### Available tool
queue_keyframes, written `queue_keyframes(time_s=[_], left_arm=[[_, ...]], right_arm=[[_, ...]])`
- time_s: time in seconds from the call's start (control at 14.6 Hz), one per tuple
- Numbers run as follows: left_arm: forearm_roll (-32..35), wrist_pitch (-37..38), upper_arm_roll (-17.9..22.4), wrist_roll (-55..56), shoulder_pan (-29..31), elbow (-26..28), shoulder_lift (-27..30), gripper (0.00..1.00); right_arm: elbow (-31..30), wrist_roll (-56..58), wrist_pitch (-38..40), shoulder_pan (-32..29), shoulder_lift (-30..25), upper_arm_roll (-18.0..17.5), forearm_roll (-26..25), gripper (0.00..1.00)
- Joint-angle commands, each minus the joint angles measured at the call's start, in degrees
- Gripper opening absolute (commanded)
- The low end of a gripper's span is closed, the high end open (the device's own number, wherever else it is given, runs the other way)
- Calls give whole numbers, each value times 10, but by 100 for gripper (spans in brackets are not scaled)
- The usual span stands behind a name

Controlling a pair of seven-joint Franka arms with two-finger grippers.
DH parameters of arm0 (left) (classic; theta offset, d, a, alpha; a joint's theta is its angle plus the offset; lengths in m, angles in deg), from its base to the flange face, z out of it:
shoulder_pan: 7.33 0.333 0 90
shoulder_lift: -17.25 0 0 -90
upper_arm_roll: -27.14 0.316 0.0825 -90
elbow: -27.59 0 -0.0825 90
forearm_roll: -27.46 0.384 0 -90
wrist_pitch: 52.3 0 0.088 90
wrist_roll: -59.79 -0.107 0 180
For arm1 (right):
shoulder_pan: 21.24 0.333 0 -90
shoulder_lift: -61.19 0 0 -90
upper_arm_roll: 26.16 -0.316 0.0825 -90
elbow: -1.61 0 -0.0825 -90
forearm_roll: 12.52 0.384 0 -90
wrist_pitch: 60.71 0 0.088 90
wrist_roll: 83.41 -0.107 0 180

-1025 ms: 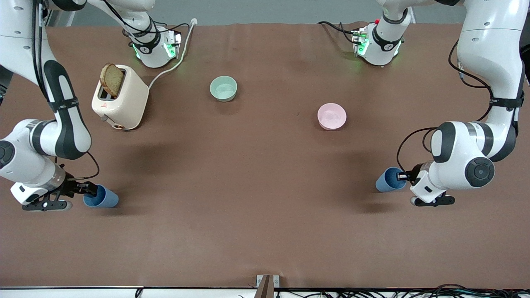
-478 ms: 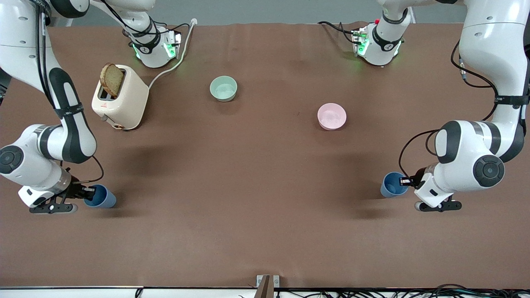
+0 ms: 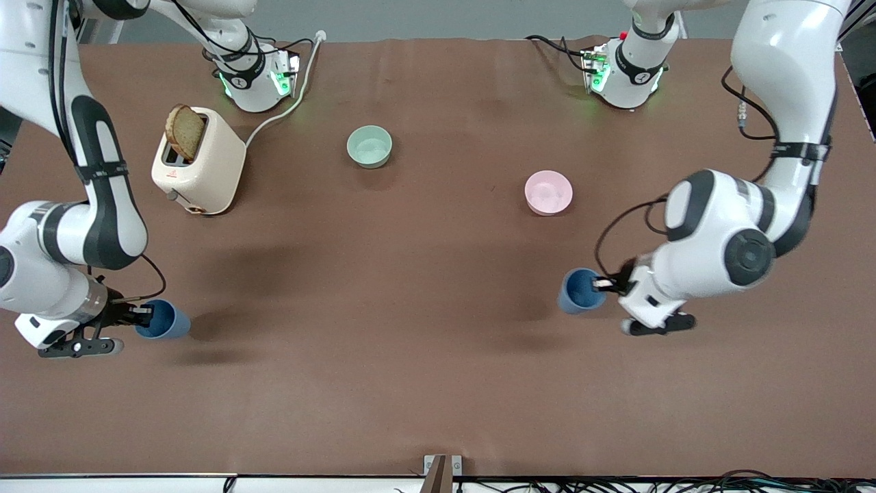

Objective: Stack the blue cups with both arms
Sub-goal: 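Lift both blue cups and bring them together over the table center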

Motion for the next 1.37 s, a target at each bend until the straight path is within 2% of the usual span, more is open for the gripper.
queue_keyframes(time_s=[0.0,0.2,0.34,0.48,0.61,0.89,0.96,1.02,1.09,1.3], left_arm=[[2,6,-44,103,-37,1,7,0],[9,-11,-41,160,-112,1,-5,0],[23,-72,-41,238,-143,1,-30,0],[59,-96,-39,287,-177,1,-54,0],[97,-98,-38,331,-194,1,-76,0],[109,-102,-38,347,-200,2,-97,1],[106,-106,-38,346,-200,2,-98,7],[104,-106,-38,346,-199,1,-97,42],[109,-106,-38,345,-195,1,-92,99],[110,-99,-38,344,-178,0,-53,100]], right_arm=[[-15,-16,56,23,-63,-3,-2,1],[-16,-89,95,69,-98,-3,3,1],[-16,-139,106,114,-111,-3,10,1],[-15,-160,105,149,-114,-4,25,1],[-13,-200,95,178,-114,-3,61,1],[10,-290,79,240,-110,-3,68,1],[15,-313,78,257,-108,-3,69,1],[16,-338,72,273,-107,-3,70,1],[15,-368,59,288,-107,-3,70,1],[16,-411,54,321,-103,-3,70,1]])
